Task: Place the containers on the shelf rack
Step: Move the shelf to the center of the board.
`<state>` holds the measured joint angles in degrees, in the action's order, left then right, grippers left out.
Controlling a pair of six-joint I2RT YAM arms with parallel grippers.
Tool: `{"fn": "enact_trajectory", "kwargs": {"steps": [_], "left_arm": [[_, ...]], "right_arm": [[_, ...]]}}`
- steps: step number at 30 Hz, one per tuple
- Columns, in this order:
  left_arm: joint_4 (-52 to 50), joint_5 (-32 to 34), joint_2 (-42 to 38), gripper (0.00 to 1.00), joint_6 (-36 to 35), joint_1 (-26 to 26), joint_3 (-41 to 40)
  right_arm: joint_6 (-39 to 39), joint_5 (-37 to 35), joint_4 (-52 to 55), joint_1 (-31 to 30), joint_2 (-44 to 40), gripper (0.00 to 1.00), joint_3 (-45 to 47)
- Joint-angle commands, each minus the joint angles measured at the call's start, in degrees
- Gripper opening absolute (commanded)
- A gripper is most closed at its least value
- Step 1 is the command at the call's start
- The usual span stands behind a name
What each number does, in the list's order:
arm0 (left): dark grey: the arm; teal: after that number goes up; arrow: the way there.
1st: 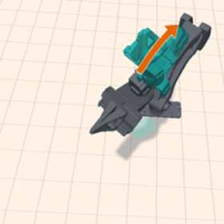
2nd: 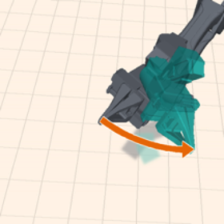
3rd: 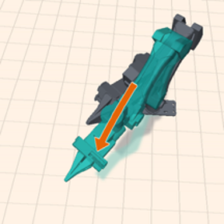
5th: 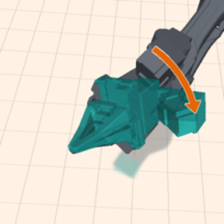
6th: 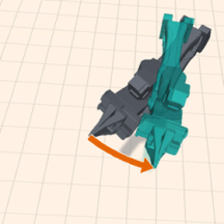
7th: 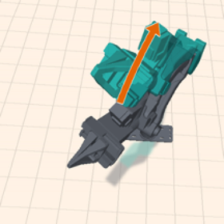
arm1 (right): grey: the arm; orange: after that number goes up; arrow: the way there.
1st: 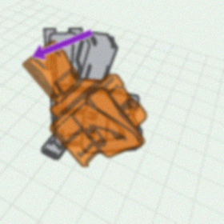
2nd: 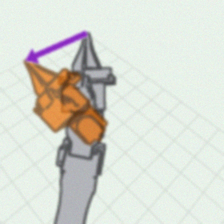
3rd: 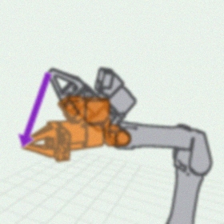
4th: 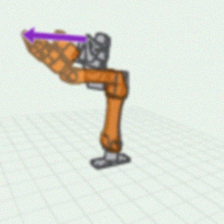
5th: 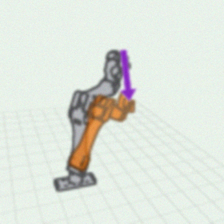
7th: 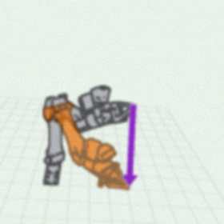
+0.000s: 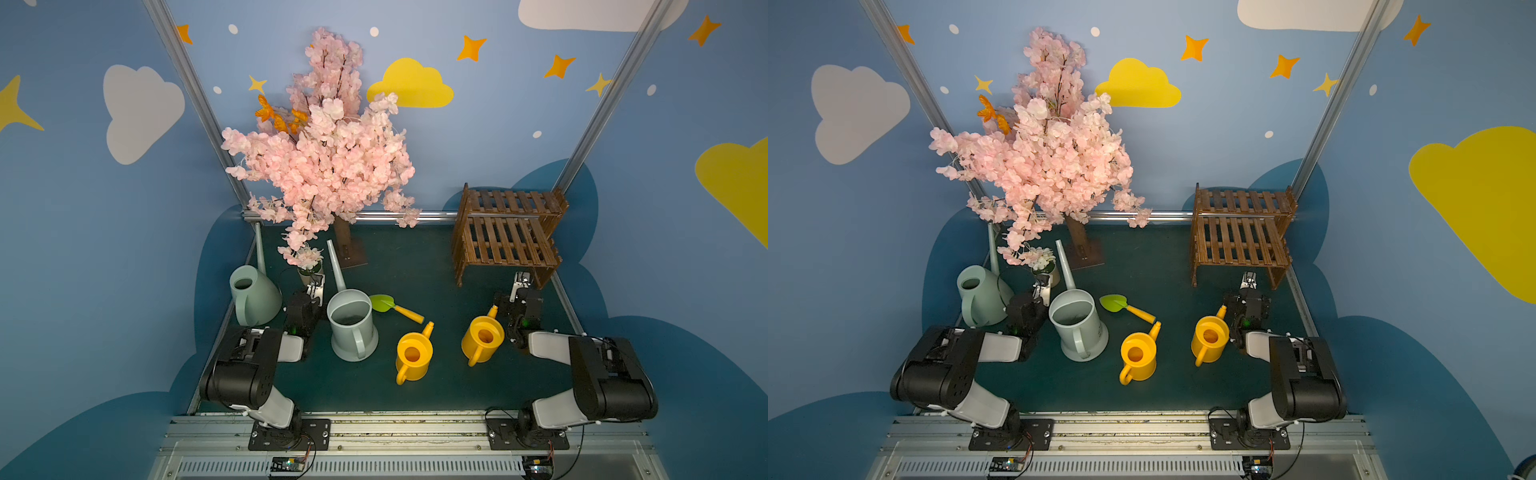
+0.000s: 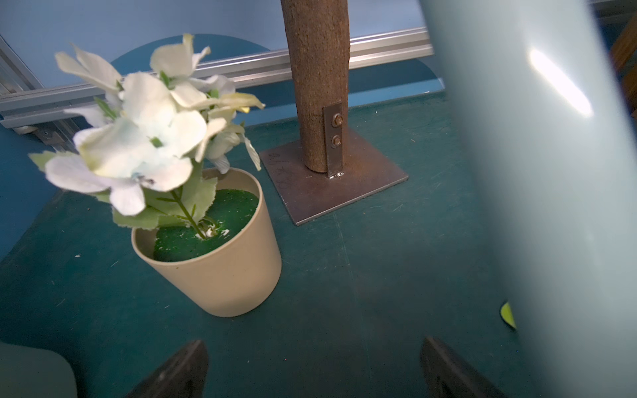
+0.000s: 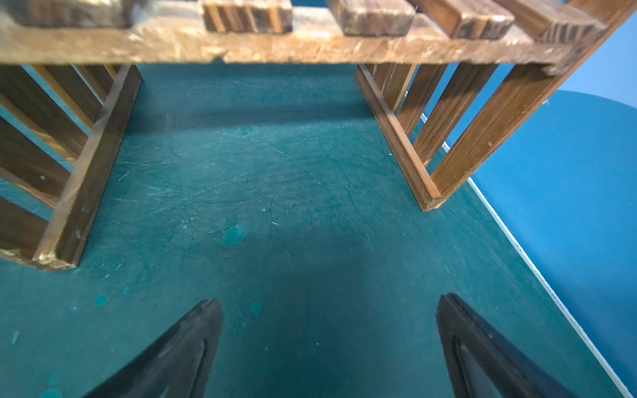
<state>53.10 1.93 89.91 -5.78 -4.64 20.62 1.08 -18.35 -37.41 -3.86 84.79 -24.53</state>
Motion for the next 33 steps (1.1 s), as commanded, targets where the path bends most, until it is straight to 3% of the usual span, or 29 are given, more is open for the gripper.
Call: {"fn": "enact_trajectory", "kwargs": {"steps": [1, 5, 10, 19, 23, 28, 33], "left_arm": [[2.79, 1.06, -0.26, 1.00, 0.55, -0.09, -0.54], [9.35, 6.02, -3.97, 1.00, 2.26, -0.18, -5.63], [6.00, 8.89, -11.90, 1.00, 2.80, -0.32, -7.97], [-8.82, 12.49, -27.58, 1.00, 5.08, -0.83, -7.19], [-22.84, 19.98, -36.90, 1.00, 8.84, -1.35, -5.35], [-31.97, 26.92, -47.88, 1.00, 12.90, -1.51, -3.46], [-44.14, 32.96, -56.91, 1.00, 13.87, -1.47, 1.51]], "right_arm": [[0.02, -0.14, 0.19, -0.21, -1.04, 0.98, -0.47], [1.09, -1.94, 3.74, -0.27, -2.50, 0.98, -1.74], [0.56, -2.01, 3.13, -0.54, -3.39, 0.98, -1.18], [0.90, -2.52, 17.86, -0.54, -12.04, 0.98, -5.33], [2.78, -2.30, 24.85, -0.63, -16.02, 0.98, -6.82], [4.79, -1.67, 31.68, -0.71, -20.62, 0.98, -8.62], [12.27, -1.48, 40.70, -0.84, -26.25, 0.98, -12.82]]}}
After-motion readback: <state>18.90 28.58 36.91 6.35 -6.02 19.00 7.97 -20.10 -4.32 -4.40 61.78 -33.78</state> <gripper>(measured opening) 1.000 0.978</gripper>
